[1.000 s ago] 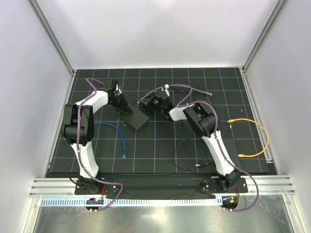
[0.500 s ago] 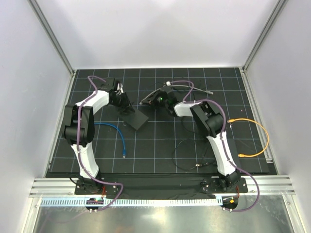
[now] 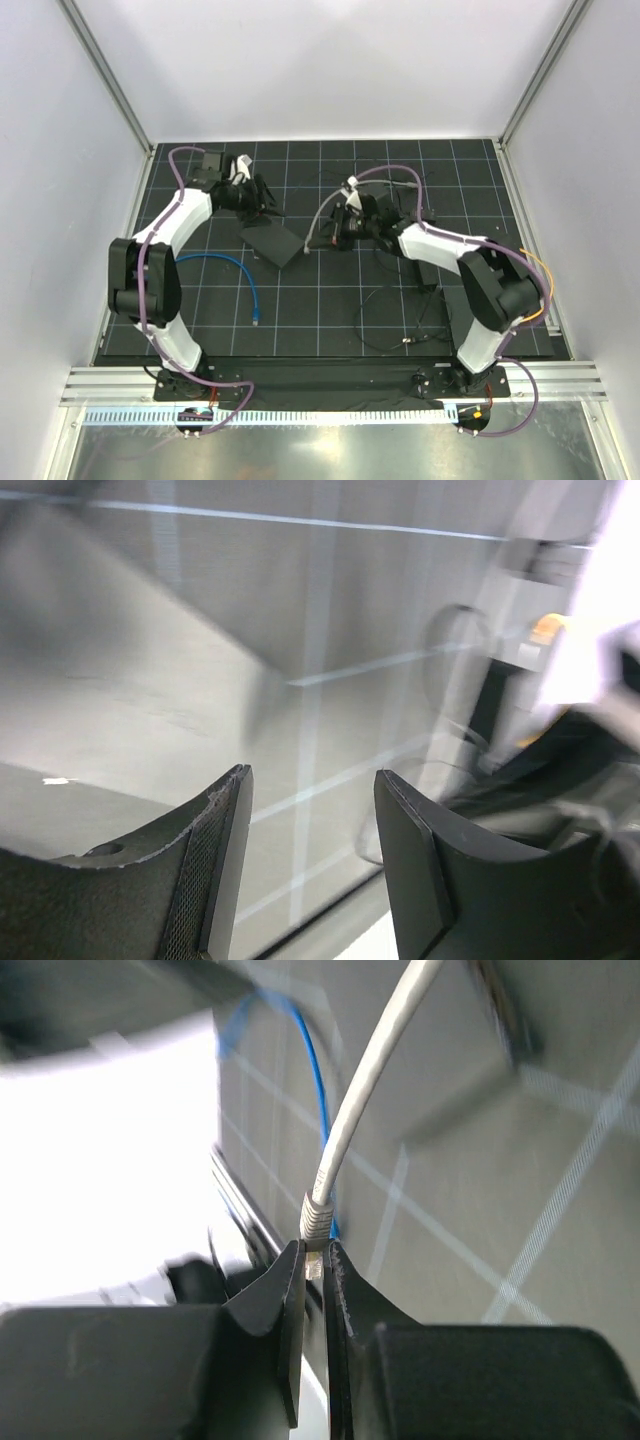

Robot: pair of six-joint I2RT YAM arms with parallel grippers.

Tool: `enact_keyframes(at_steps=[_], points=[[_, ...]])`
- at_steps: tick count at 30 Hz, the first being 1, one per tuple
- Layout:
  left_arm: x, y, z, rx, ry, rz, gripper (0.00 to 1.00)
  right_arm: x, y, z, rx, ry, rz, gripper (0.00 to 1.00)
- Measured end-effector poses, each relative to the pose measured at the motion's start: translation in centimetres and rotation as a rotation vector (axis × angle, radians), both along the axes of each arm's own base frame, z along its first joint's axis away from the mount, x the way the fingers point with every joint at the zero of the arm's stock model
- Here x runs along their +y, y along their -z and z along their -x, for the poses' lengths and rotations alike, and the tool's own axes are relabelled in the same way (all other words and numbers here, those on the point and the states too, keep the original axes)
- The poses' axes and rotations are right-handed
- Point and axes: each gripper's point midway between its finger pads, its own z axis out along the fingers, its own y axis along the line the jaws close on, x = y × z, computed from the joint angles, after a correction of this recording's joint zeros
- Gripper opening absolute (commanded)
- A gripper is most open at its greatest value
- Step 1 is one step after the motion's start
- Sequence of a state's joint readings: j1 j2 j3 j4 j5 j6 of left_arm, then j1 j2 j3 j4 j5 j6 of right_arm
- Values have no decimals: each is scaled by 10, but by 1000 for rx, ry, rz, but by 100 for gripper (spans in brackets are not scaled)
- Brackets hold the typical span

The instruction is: Pull the plug from the switch port

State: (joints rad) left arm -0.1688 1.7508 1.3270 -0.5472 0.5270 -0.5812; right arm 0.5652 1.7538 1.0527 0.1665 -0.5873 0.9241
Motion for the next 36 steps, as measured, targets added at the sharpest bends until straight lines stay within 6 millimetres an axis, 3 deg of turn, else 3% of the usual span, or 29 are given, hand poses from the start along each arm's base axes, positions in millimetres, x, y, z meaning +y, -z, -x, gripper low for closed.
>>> enact_keyframes(at_steps=[5,9,14,17,23,28,29,32,33,34,35,36], points=[[-25,-42,11,-55,39,145,57,-26,16,57,46,-114,47,1],[-54,-49,36,-36,95,226,58,-48,21,101,44,-187,57,1],[-94,-28,75,56,171,248,58,-69,22,142,19,-248,31,1],[-115,-17,86,92,205,251,58,-76,28,158,25,-267,23,1],[-149,22,90,169,234,234,56,-81,37,170,44,-282,18,1],[-170,51,85,221,241,202,52,-82,27,174,15,-281,-5,1],[-175,53,84,223,246,200,50,-82,23,174,5,-280,-12,1],[-186,53,78,214,260,206,28,-82,16,174,-18,-279,-24,2],[-190,51,76,207,266,211,12,-83,16,174,-20,-277,-23,7],[-192,49,74,196,271,215,7,-83,16,174,-18,-275,-20,13],[-194,46,73,182,280,218,0,-84,17,173,-14,-267,-10,26],[-196,42,71,171,284,221,0,-85,19,172,-6,-255,7,34]])
